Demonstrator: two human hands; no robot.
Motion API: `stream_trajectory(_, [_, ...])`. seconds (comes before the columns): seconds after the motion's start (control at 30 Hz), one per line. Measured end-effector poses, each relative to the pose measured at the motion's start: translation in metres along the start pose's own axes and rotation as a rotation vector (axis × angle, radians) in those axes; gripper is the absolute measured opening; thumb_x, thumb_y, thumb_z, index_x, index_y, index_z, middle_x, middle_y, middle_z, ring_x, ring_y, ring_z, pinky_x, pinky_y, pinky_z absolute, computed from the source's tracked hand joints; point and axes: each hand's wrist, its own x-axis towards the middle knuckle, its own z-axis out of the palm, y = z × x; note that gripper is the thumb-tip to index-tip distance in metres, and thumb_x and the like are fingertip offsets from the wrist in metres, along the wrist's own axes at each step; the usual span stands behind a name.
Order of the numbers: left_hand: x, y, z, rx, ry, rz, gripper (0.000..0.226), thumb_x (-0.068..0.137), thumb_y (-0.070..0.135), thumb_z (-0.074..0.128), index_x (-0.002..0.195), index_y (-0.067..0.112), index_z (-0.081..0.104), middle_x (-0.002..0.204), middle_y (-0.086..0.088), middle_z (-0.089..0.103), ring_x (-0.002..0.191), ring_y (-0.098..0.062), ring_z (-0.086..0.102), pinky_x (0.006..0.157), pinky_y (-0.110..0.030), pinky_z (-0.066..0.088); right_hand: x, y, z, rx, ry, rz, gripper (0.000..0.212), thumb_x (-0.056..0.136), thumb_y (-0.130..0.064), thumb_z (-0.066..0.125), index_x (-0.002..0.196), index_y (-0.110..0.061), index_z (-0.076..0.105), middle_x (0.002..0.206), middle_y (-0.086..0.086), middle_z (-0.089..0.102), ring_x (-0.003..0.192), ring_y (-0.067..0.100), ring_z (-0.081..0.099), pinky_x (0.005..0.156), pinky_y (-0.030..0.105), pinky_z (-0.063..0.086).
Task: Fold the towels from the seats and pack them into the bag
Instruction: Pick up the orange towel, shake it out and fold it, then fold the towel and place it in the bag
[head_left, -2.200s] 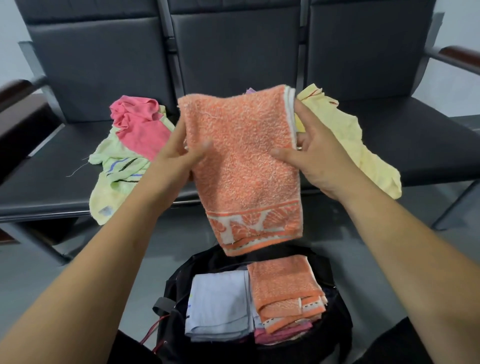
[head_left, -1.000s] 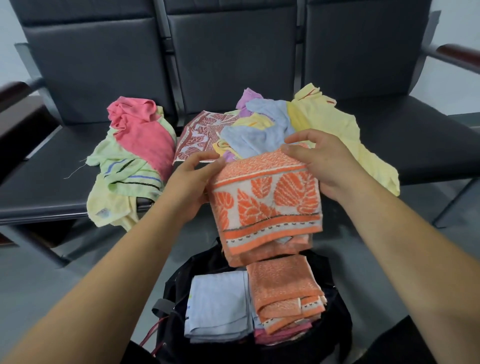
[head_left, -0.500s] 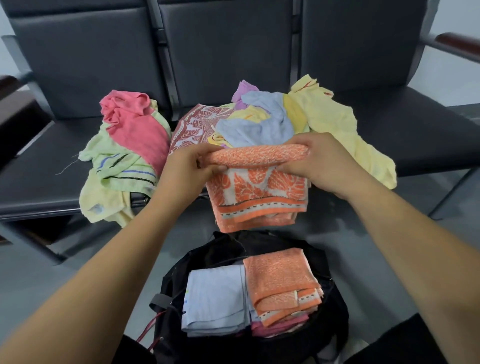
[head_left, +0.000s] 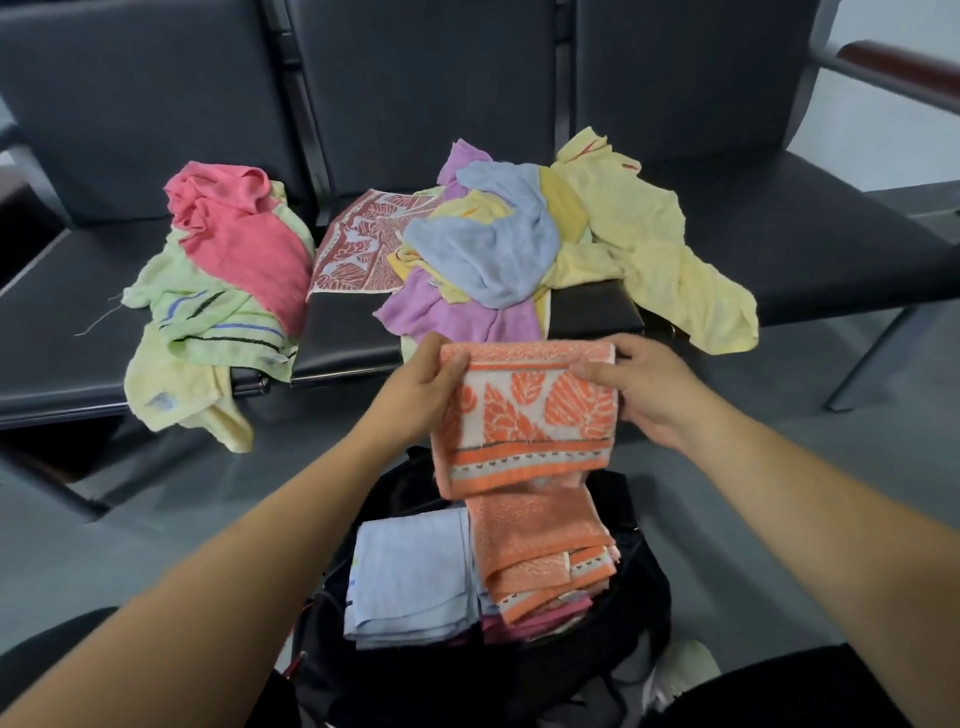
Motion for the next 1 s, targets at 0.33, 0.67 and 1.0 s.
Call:
stream_trajectory(0.33, [-0.019,-0.081,0.088,0.122,-0.296,-0.348,0.043,0.104,0.05,0.039,0.108,0.01,0.05,0.105,-0.004,0.067,0.096,-0.02,0.066,0.087,-0.042,0.056,0.008,0.11,-0.016,-0.263,0.048,0.412,0.017,0.093,-0.009,0.073,0.102,0.001,0.063,0.094,0.019,0.075,0.084,0.03,0.075,0.074,0.042,0.06])
stream_trajectory(0.67, [-0.03,-0.141,0.132,0.135,-0.457,-0.625,0.077,0.095,0.04,0.064,0.147,0.003,0.021,0.137,-0.018,0.055,0.122,-0.032,0.058,0.097,-0.04,0.053,0.029,0.172,-0.007,-0.644,0.045,0.493,0.029,0.086,-0.021,0.073,0.105,-0.009,0.055,0.114,0.012,0.066,0.103,0.029,0.068,0.081,0.037,0.057])
stream_trajectory(1.0, [-0.017,-0.14,0.141,0.067,-0.333,-0.68,0.015,0.089,0.014,0.057,0.099,0.004,0.061,0.111,-0.02,0.067,0.105,-0.037,0.065,0.089,-0.047,0.058,0.035,0.186,-0.001,-0.714,0.064,0.394,0.011,0.087,-0.012,0.073,0.087,-0.013,0.062,0.089,0.005,0.067,0.077,0.019,0.064,0.064,0.029,0.051])
